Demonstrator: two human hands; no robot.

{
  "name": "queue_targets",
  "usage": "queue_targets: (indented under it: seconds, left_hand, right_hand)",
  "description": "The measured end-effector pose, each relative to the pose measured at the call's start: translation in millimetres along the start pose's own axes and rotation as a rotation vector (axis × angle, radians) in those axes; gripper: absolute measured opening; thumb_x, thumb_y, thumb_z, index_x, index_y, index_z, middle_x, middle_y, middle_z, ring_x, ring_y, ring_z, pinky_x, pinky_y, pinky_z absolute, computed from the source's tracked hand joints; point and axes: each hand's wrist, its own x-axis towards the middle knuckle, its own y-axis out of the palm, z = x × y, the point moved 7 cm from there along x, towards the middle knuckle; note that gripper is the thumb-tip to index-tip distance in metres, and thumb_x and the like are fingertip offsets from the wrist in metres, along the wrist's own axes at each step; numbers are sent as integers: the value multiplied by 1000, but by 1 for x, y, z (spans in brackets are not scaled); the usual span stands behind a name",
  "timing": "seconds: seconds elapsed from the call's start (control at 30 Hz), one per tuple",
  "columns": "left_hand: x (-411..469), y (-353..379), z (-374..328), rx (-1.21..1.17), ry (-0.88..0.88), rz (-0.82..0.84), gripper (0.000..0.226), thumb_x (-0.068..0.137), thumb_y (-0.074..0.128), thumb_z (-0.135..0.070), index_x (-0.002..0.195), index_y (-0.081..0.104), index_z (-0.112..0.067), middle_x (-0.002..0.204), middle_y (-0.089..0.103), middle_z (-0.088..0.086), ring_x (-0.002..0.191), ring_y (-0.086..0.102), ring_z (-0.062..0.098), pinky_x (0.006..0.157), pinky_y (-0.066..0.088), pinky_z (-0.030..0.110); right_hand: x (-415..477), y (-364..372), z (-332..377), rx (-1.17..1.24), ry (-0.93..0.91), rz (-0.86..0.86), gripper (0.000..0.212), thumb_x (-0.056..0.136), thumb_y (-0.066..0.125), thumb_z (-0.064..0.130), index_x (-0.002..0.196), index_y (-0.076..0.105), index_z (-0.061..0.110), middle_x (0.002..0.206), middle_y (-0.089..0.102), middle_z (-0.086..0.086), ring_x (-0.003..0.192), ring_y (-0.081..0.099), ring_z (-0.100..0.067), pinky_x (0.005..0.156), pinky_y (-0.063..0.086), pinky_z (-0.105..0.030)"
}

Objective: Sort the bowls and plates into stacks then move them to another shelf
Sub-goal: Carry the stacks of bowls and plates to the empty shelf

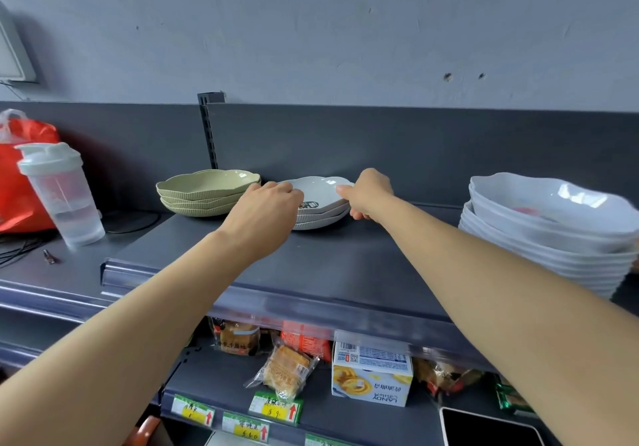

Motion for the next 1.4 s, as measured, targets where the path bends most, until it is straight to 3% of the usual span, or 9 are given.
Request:
queue_targets:
  seconds: [0.27, 0.37, 0.5, 0.63, 0.77, 0.87, 1.1, 1.27, 1.4]
  left_hand:
    - [32, -29, -61, -130, 87, -89, 27, 98, 42, -20, 119, 57, -11, 117, 60, 6, 107, 56, 28, 88, 42, 37]
    - [47, -45, -101, -250, 147, -137, 25, 99, 40, -21, 114, 57, -11, 112, 60, 6, 103, 56, 29, 79, 37, 33]
    - [61, -62, -151, -415, 194, -151, 27, 101, 36, -21, 107, 59, -7, 109, 61, 9, 97, 57, 32, 77, 37, 32]
    - [68, -68, -185, -550, 185, -69, 39, 102, 32, -33, 104, 57, -4, 105, 60, 9, 95, 57, 32, 85, 47, 41]
    - [74, -60, -199, -617, 121, 56, 46, 101, 30, -42, 87, 50, -3, 85, 49, 5, 79, 50, 28, 66, 39, 33]
    - [76, -54, -197, -700, 33, 128, 41, 99, 34, -40, 70, 34, -11, 69, 39, 0, 61, 37, 18, 51, 25, 30]
    - [72, -52, -196, -861, -49, 151, 43, 95, 43, -32, 60, 26, -14, 57, 31, -1, 51, 29, 17, 47, 21, 29]
    - [77, -43, -192, -1006, -126, 140, 44, 92, 47, -13, 59, 18, -16, 60, 21, 0, 54, 16, 18, 49, 15, 26]
    - [75, -38, -195, -1036, -149, 188, 45, 95, 48, -26, 60, 21, -15, 60, 24, 0, 53, 21, 19, 49, 18, 26]
  right_hand:
    - [-27, -112, 23, -120, -167, -215, 17, 84, 50, 9, 67, 51, 10, 63, 61, -9, 52, 60, -25, 59, 51, -26]
    - [-41, -166, -4, -222, -147, -325, 10, 83, 53, 10, 73, 54, 11, 65, 54, -10, 59, 52, -26, 61, 43, -26]
    - [-58, -220, -62, -367, -14, -382, 34, 84, 56, 15, 56, 37, 9, 56, 40, -6, 48, 36, -22, 46, 29, -25]
    - [-78, -244, -115, -454, 145, -329, 43, 85, 58, 26, 53, 34, 9, 56, 38, -5, 48, 36, -21, 45, 24, -26]
    - [-93, -247, -143, -440, 239, -278, 50, 87, 58, 35, 51, 33, 11, 47, 35, -3, 40, 32, -20, 42, 24, -23]
    - [-100, -248, -144, -405, 255, -297, 44, 85, 59, 25, 52, 33, 11, 48, 36, -4, 40, 34, -20, 42, 26, -22]
    - [-104, -243, -158, -374, 374, -265, 34, 85, 41, -4, 54, 33, 9, 55, 35, -7, 45, 32, -20, 41, 25, -23]
    - [-106, -239, -166, -296, 487, -156, 14, 81, 43, -1, 72, 54, 0, 54, 51, -13, 47, 43, -22, 47, 34, -25]
    - [-106, -242, -173, -253, 481, -165, 10, 82, 45, 5, 82, 55, 4, 68, 56, -13, 56, 50, -23, 47, 36, -25]
